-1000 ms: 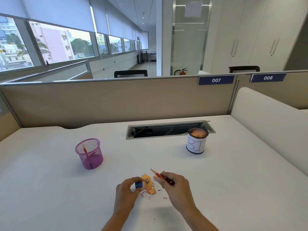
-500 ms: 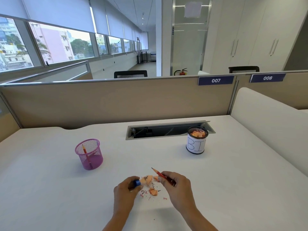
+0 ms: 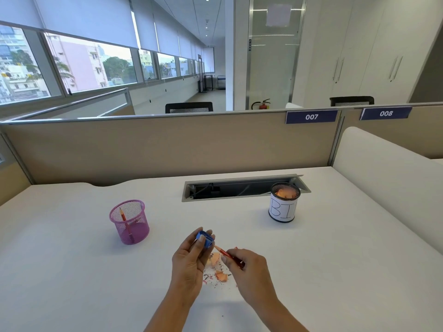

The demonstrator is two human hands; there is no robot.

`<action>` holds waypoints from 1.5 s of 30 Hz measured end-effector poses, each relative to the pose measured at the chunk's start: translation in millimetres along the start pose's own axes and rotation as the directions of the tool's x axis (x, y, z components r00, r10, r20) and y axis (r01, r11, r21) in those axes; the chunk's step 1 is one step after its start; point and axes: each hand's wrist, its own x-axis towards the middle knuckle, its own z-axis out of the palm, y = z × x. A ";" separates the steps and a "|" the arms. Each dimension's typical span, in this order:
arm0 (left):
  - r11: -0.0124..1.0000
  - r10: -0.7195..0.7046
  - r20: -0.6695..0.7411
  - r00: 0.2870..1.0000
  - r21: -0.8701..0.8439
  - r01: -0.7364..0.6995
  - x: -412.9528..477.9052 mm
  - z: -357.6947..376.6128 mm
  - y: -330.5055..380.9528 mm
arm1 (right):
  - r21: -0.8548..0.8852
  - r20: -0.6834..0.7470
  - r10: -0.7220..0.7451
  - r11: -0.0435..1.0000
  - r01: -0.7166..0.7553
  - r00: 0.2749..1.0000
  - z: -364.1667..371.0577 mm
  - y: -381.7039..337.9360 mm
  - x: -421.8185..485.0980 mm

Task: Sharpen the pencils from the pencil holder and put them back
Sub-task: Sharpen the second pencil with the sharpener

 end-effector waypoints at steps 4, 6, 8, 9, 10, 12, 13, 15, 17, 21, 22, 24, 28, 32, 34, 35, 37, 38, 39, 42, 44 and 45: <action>0.999 0.025 0.013 1.000 0.030 -0.025 -0.5 1.0 -1.0 | -0.017 0.020 -0.007 1.000 0.007 1.000 1.3 -3.7 -1.2; 0.998 0.020 0.034 0.999 0.054 -0.022 -2.3 2.6 -3.3 | -0.028 0.006 -0.020 0.999 0.020 1.000 1.6 -7.4 -0.8; 0.997 0.011 0.060 0.998 0.072 -0.015 -4.0 4.6 -6.1 | -0.017 -0.028 -0.021 1.000 0.020 0.999 1.6 -11.3 -0.4; 0.997 0.008 0.075 0.997 0.073 -0.013 -4.9 6.1 -6.9 | -0.009 -0.044 -0.021 1.000 0.021 0.999 1.4 -13.5 -0.6; 0.997 0.009 0.086 0.996 0.072 -0.015 -5.7 7.7 -7.1 | -0.009 -0.057 -0.028 1.000 0.027 0.998 1.4 -15.6 -0.6; 0.998 0.021 0.100 0.995 0.062 -0.027 -7.5 11.4 -6.6 | -0.039 -0.076 -0.061 0.998 0.058 0.995 3.1 -16.0 0.9; 0.998 0.027 0.106 0.994 0.049 -0.033 -8.6 13.1 -5.9 | -0.065 -0.084 -0.083 0.995 0.078 0.993 4.4 -15.9 1.3; 0.999 0.031 0.110 0.993 0.015 -0.033 -11.1 16.4 -4.7 | -0.144 -0.105 -0.120 0.984 0.105 0.987 7.1 -17.0 1.1; 1.000 0.023 0.114 0.993 -0.018 -0.021 -13.0 19.1 -4.6 | -0.205 -0.113 -0.121 0.974 0.096 0.986 7.2 -20.3 -0.7; 0.999 -0.006 0.141 0.990 -0.051 0.014 -14.8 21.3 -0.7 | -0.011 -0.002 0.069 0.998 -0.069 0.998 4.6 -32.3 -0.3; 0.998 -0.012 0.147 0.989 -0.058 0.020 -14.4 21.6 0.7 | 0.116 0.054 0.154 0.980 -0.159 0.987 2.7 -36.8 0.3; 0.998 -0.017 0.156 0.988 -0.064 0.028 -12.8 21.4 4.3 | 0.393 0.188 0.309 0.846 -0.360 0.932 -3.0 -45.6 0.9; 0.993 -0.037 0.195 0.980 -0.099 0.057 -9.3 23.9 7.8 | 0.694 0.603 0.373 0.192 -0.694 0.706 -16.3 -57.7 5.3; 0.992 -0.040 0.223 0.974 -0.108 0.065 -7.5 27.2 8.8 | 0.680 0.722 0.256 -0.090 -0.727 0.643 -19.1 -56.0 12.1; 0.997 -0.020 0.203 0.979 -0.071 0.035 -4.2 24.4 9.4 | 0.678 0.701 0.259 0.045 -0.734 0.664 -21.6 -52.9 13.1; 0.999 -0.002 0.178 0.984 -0.045 0.010 -2.7 22.8 9.2 | 0.674 0.669 0.271 0.173 -0.719 0.692 -23.0 -51.5 13.1; 0.999 0.042 0.102 0.994 0.021 -0.044 -0.8 19.9 8.4 | 0.604 0.530 0.285 0.533 -0.592 0.799 -23.0 -48.2 13.7; 0.996 0.067 0.067 0.996 0.057 -0.071 -0.6 19.5 7.7 | 0.512 0.426 0.261 0.720 -0.468 0.866 -21.6 -44.7 14.0; 0.991 0.094 0.036 0.995 0.094 -0.097 -0.8 19.9 6.7 | 0.367 0.303 0.208 0.875 -0.315 0.930 -18.8 -38.4 14.9; 0.967 0.174 -0.034 0.984 0.197 -0.164 -3.9 23.5 4.8 | -0.123 0.072 -0.106 0.986 0.115 0.992 -9.7 -21.6 16.4; 0.952 0.211 -0.045 0.976 0.238 -0.195 -7.4 28.4 2.7 | -0.347 0.030 -0.255 0.904 0.249 0.966 -4.6 -14.7 16.0; 0.945 0.224 -0.045 0.974 0.256 -0.205 -9.1 30.9 0.8 | -0.407 0.023 -0.282 0.874 0.266 0.959 -3.2 -13.7 14.2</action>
